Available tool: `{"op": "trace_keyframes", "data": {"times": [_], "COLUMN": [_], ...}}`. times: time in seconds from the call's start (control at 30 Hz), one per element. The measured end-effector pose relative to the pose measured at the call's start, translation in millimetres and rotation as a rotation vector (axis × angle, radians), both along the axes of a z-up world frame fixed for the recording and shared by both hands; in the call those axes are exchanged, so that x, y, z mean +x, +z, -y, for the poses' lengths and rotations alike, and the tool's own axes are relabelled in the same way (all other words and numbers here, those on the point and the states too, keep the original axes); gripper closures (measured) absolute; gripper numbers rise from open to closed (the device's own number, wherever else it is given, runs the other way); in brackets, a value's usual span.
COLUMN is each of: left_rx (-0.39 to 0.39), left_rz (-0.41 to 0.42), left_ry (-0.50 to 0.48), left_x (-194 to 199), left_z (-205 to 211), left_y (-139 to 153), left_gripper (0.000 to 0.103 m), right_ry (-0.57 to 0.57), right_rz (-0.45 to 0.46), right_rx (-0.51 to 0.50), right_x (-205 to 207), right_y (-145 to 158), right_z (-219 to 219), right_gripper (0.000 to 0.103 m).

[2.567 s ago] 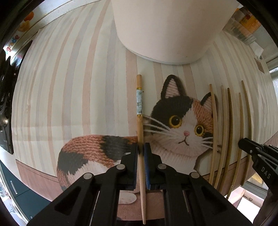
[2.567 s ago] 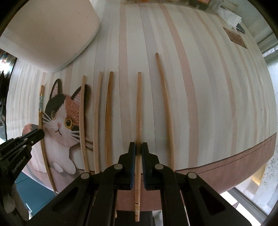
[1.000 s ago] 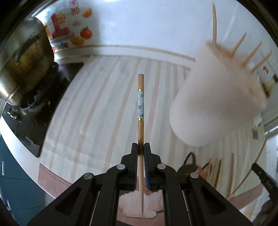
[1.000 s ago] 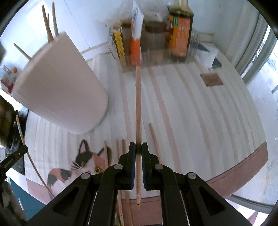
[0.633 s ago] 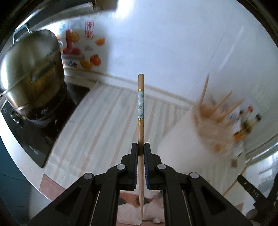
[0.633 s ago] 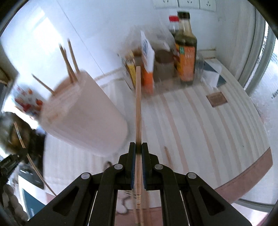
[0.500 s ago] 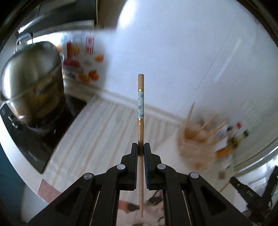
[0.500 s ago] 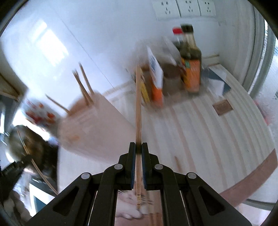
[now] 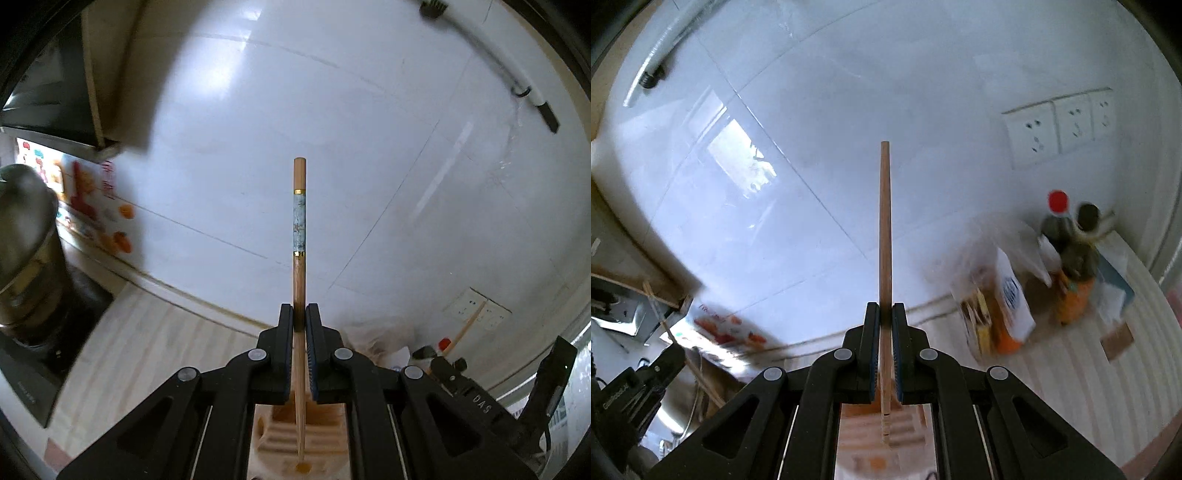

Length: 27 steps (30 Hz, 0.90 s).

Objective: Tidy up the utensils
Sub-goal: 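Lift both held chopsticks and carry them over the pink holder, then open both grippers to drop the chopsticks into the pink holder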

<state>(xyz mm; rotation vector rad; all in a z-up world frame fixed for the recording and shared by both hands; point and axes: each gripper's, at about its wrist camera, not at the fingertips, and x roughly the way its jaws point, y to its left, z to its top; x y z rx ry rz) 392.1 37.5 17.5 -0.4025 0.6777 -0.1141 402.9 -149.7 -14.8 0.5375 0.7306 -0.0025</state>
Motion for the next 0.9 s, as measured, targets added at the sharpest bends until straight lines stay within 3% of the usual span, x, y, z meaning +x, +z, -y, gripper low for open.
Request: {"op": "trace_keyframes", "data": {"times": [0.27, 0.63, 0.9], "left_rx": [0.026, 0.148, 0.252], "left_rz": [-0.034, -0.066, -0.13], "left_ry": [0.039, 0.009, -0.09], "left_x": [49, 40, 24], "left_z": [15, 35, 42], "left_y": [-46, -73, -66], "left_gripper": [0.099, 0.099, 0.091], "right_ry": [-0.008, 0.025, 0.158], "right_rz": [-0.013, -0.017, -0.086], "right_rx": [-0.046, -0.058, -0.061], "right_x": [40, 40, 33], "right_y": [-22, -42, -54], "right_z": [-6, -5, -18], "right_gripper": [0.096, 0.096, 0.095]}}
